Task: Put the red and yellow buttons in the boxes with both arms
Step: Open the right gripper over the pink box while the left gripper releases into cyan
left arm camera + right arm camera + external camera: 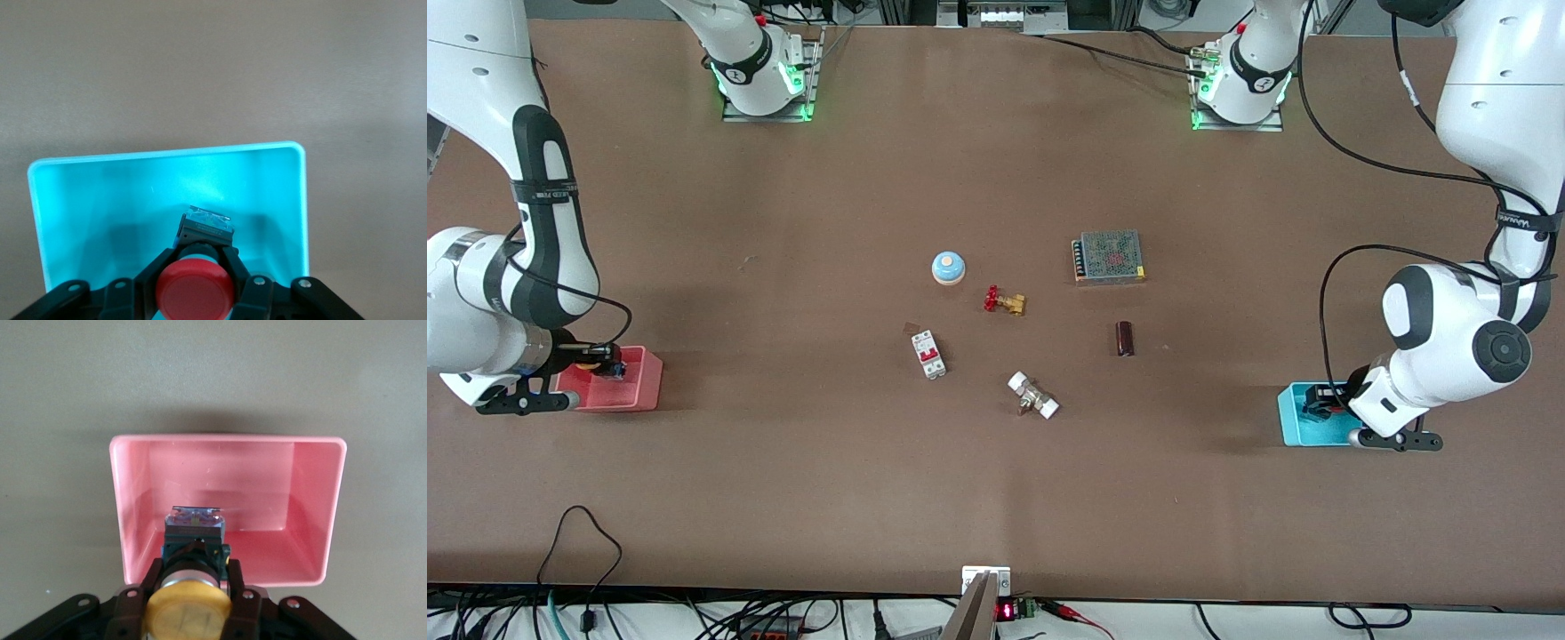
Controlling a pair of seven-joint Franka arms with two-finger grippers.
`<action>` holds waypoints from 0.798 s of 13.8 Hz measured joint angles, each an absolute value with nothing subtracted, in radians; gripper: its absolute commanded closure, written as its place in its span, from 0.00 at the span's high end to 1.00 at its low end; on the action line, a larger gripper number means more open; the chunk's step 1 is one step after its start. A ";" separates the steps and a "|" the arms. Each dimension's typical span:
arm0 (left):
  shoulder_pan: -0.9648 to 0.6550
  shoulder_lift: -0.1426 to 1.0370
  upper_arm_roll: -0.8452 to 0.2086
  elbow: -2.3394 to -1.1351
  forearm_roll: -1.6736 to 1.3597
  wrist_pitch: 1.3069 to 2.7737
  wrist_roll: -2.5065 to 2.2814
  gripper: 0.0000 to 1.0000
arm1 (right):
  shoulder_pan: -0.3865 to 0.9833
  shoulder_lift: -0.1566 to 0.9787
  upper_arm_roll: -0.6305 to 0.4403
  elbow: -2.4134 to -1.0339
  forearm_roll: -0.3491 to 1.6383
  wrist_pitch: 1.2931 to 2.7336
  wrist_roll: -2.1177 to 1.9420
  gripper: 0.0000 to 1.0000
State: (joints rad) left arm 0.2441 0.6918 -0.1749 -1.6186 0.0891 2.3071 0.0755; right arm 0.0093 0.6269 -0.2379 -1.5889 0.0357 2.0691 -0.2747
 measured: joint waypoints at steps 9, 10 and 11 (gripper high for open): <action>0.243 0.679 -0.175 -1.581 0.097 2.326 0.077 1.00 | -0.007 0.709 -0.238 -1.556 0.036 2.114 -0.278 0.20; 0.240 0.656 -0.180 -1.574 0.097 2.325 0.071 1.00 | -0.009 0.714 -0.238 -1.555 0.036 2.122 -0.279 0.20; 0.233 0.626 -0.184 -1.573 0.097 2.322 0.059 1.00 | -0.009 0.718 -0.238 -1.555 0.036 2.126 -0.281 0.21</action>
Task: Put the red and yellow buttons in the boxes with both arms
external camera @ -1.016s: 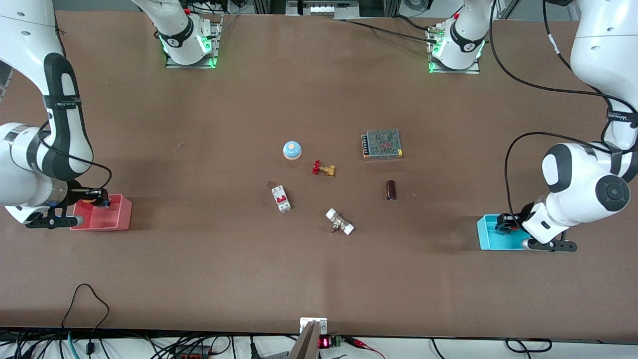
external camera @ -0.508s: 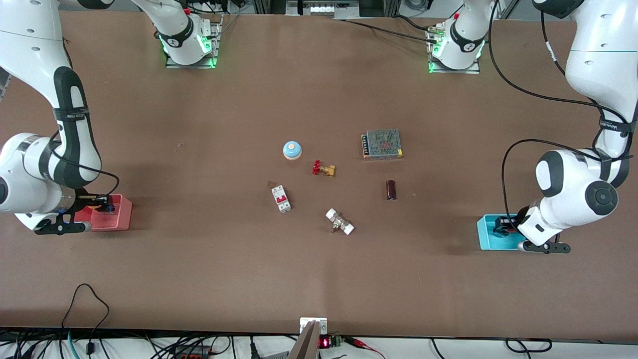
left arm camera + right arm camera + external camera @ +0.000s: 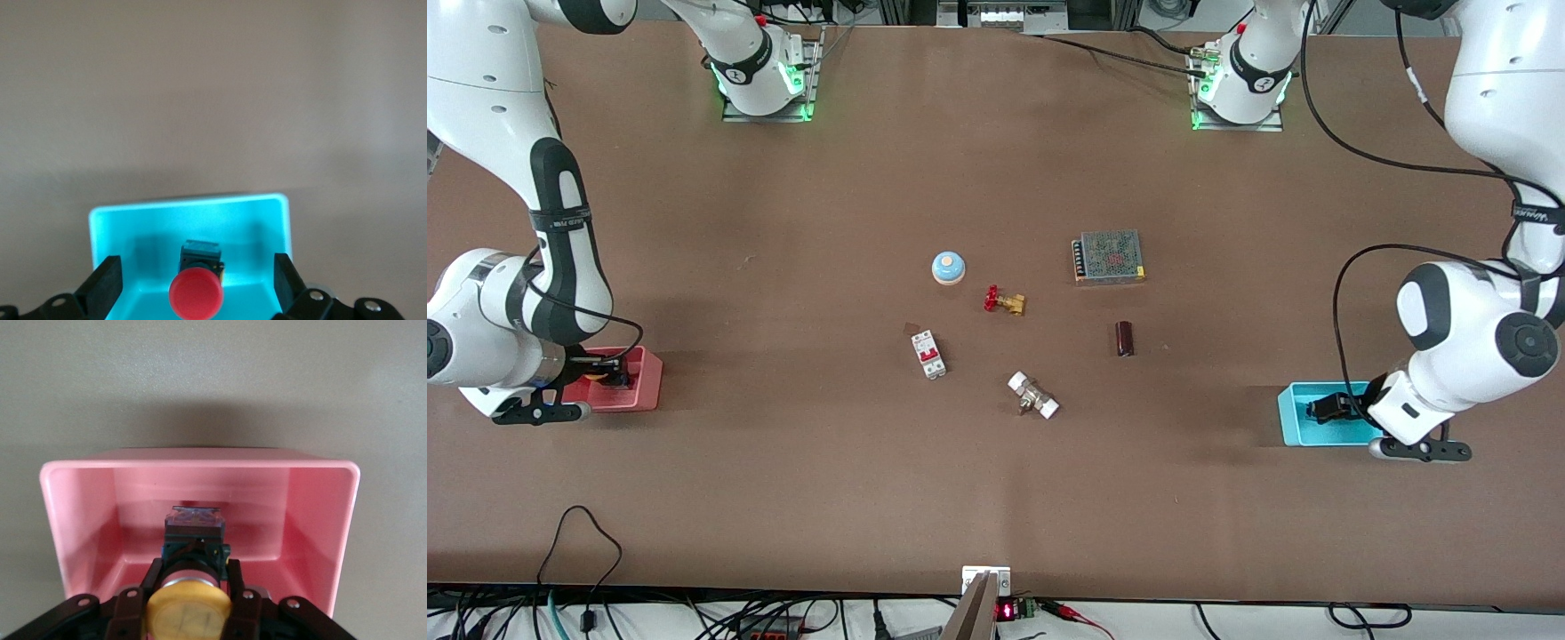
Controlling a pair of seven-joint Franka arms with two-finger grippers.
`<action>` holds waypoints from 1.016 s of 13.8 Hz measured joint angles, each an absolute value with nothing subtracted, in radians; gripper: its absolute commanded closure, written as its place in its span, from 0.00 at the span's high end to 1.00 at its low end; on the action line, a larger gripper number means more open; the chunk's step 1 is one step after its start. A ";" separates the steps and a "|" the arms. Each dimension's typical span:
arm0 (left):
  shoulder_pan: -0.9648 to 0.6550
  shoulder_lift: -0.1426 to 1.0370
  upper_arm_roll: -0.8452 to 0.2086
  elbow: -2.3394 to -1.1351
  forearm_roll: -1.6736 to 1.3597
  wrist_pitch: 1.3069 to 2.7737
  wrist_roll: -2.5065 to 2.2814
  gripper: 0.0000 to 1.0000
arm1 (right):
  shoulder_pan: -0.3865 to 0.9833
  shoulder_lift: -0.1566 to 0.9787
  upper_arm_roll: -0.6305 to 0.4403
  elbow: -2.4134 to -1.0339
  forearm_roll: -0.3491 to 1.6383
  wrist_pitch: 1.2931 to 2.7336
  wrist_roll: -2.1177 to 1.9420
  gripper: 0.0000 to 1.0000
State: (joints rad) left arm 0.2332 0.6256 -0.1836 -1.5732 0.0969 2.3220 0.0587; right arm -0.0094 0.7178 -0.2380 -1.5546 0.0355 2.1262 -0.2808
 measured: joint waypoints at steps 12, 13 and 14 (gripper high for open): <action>0.174 0.170 -0.252 -1.678 0.063 2.031 -0.080 1.00 | -0.002 0.604 -0.227 -1.501 0.040 2.075 -0.286 1.00; 0.174 0.135 -0.257 -1.679 0.052 1.986 -0.080 1.00 | 0.016 0.542 -0.224 -1.498 0.047 2.024 -0.282 1.00; 0.174 0.111 -0.257 -1.679 0.045 1.958 -0.080 1.00 | 0.033 0.496 -0.222 -1.498 0.056 1.983 -0.275 1.00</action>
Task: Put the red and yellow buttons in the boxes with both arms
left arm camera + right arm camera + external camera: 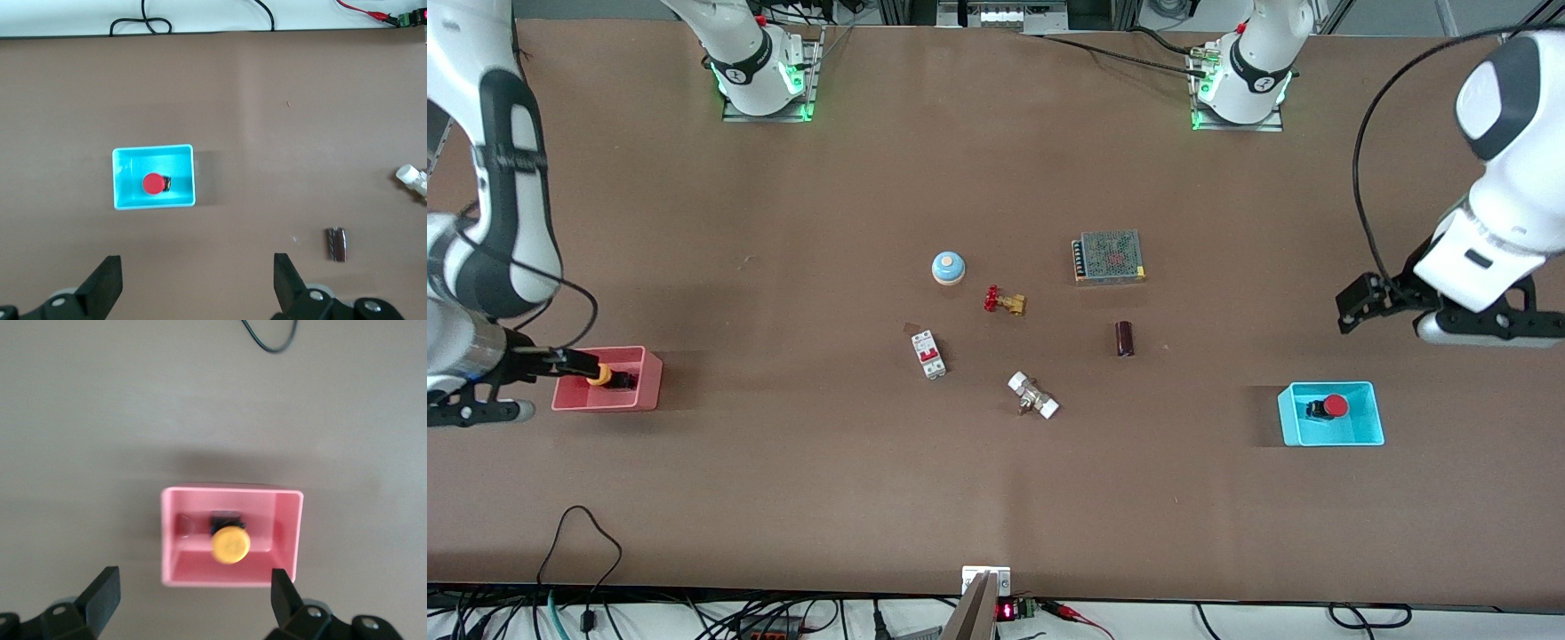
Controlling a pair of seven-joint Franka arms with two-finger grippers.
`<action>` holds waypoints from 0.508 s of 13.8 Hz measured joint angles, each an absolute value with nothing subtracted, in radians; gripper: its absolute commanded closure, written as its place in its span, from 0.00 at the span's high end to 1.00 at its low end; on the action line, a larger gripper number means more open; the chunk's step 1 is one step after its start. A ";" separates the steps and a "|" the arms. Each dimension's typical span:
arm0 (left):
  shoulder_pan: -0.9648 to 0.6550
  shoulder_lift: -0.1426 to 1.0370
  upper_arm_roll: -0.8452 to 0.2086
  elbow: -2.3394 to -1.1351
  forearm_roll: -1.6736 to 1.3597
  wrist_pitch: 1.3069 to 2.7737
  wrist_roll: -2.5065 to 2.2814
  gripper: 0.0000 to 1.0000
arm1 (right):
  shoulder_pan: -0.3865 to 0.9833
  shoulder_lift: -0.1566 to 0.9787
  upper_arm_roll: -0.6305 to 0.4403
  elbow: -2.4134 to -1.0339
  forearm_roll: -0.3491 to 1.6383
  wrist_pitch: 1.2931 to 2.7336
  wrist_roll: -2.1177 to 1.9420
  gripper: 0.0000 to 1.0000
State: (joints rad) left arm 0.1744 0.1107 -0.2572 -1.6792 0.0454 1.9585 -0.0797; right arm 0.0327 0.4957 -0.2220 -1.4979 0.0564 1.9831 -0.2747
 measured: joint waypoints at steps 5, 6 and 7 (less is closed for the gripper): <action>0.181 0.027 -0.257 -1.641 -0.002 1.811 -0.046 1.00 | 0.172 0.316 -0.217 -1.500 0.088 1.772 -0.103 1.00; 0.184 0.020 -0.256 -1.625 -0.002 1.783 -0.032 1.00 | 0.198 0.286 -0.216 -1.500 0.088 1.740 -0.073 1.00; 0.189 0.017 -0.254 -1.613 -0.002 1.763 -0.011 1.00 | 0.213 0.255 -0.216 -1.500 0.088 1.709 -0.061 1.00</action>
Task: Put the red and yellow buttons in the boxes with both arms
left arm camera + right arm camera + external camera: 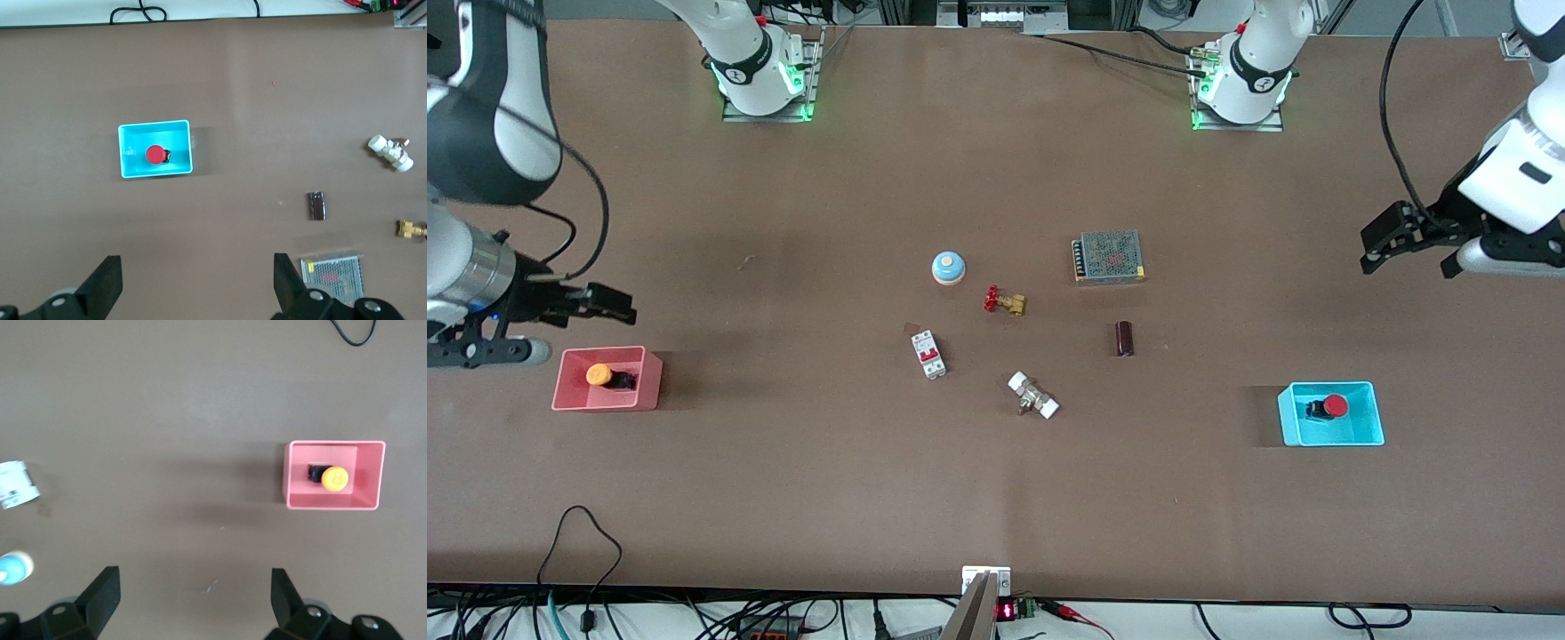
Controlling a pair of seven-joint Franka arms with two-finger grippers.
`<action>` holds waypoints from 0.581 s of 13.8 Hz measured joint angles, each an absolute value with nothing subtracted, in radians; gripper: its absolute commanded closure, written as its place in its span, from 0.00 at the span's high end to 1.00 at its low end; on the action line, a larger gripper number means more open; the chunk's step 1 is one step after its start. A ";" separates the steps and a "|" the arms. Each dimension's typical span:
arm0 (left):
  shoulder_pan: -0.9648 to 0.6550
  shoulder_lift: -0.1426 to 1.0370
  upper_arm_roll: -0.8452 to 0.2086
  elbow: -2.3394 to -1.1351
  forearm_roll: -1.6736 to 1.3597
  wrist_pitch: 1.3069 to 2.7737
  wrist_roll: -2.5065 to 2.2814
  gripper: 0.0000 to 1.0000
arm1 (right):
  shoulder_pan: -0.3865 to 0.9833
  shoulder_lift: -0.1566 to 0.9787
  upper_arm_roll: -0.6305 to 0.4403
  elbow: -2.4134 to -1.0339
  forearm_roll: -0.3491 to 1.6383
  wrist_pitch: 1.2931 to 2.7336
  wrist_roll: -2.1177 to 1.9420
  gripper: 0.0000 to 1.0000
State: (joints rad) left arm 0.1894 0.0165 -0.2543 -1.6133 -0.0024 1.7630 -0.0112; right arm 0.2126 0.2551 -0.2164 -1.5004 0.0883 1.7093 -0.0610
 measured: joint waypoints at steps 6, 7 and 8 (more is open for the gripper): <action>0.242 -0.002 -0.252 -1.605 -0.007 1.743 0.086 1.00 | 0.182 0.176 -0.267 -1.505 0.070 1.642 -0.104 1.00; 0.242 -0.002 -0.253 -1.605 -0.016 1.743 0.086 1.00 | 0.181 0.176 -0.267 -1.505 0.065 1.640 -0.108 1.00; 0.242 -0.002 -0.253 -1.605 -0.024 1.743 0.086 1.00 | 0.183 0.176 -0.266 -1.506 0.063 1.638 -0.108 1.00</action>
